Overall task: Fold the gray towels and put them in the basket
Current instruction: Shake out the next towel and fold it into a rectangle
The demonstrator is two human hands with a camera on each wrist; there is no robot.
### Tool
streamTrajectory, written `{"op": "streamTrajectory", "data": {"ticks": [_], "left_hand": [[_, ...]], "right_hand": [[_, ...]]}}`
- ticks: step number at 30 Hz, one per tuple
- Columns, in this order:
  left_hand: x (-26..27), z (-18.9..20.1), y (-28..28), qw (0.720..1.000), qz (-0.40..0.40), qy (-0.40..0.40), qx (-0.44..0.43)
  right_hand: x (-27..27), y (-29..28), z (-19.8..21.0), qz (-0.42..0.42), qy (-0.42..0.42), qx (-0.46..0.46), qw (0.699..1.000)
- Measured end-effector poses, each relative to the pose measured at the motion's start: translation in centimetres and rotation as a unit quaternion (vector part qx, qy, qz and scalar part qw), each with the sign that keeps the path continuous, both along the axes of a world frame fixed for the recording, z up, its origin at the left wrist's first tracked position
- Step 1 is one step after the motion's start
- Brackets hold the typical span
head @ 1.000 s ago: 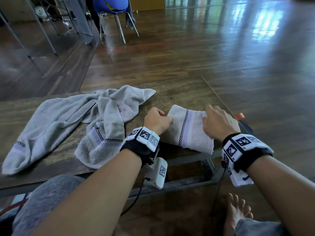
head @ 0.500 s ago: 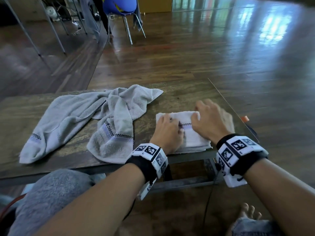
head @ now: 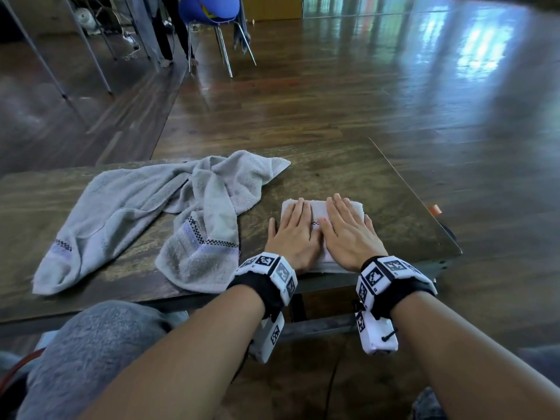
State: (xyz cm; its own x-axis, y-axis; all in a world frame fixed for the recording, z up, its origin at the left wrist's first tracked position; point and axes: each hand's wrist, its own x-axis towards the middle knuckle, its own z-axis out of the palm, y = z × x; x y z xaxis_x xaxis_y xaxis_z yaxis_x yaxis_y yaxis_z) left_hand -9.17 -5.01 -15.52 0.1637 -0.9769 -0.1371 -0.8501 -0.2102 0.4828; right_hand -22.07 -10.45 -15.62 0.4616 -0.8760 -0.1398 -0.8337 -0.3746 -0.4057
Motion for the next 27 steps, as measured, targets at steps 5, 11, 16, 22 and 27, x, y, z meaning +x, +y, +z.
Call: {"op": "streamTrajectory", "data": {"ticks": [5, 11, 16, 22, 27], "left_hand": [[0.1, -0.3, 0.5, 1.0, 0.012, -0.004, -0.005], [0.9, -0.4, 1.2, 0.999, 0.048, 0.003, 0.022], [1.3, -0.4, 1.3, 0.998, 0.053, 0.024, 0.023], [1.3, -0.6, 0.9, 0.995, 0.095, 0.042, 0.004], [0.9, -0.8, 1.4, 0.986, 0.136, 0.049, -0.077]], "right_hand": [[-0.2, 0.5, -0.3, -0.036, 0.008, -0.011, 0.999], [-0.5, 1.2, -0.6, -0.051, -0.007, -0.016, 0.999], [-1.3, 2.1, -1.1, -0.059, -0.04, -0.039, 0.997], [-1.6, 2.8, -1.6, -0.1, -0.056, -0.045, 0.992], [-1.5, 2.8, -1.4, -0.1, -0.055, -0.026, 0.993]]}}
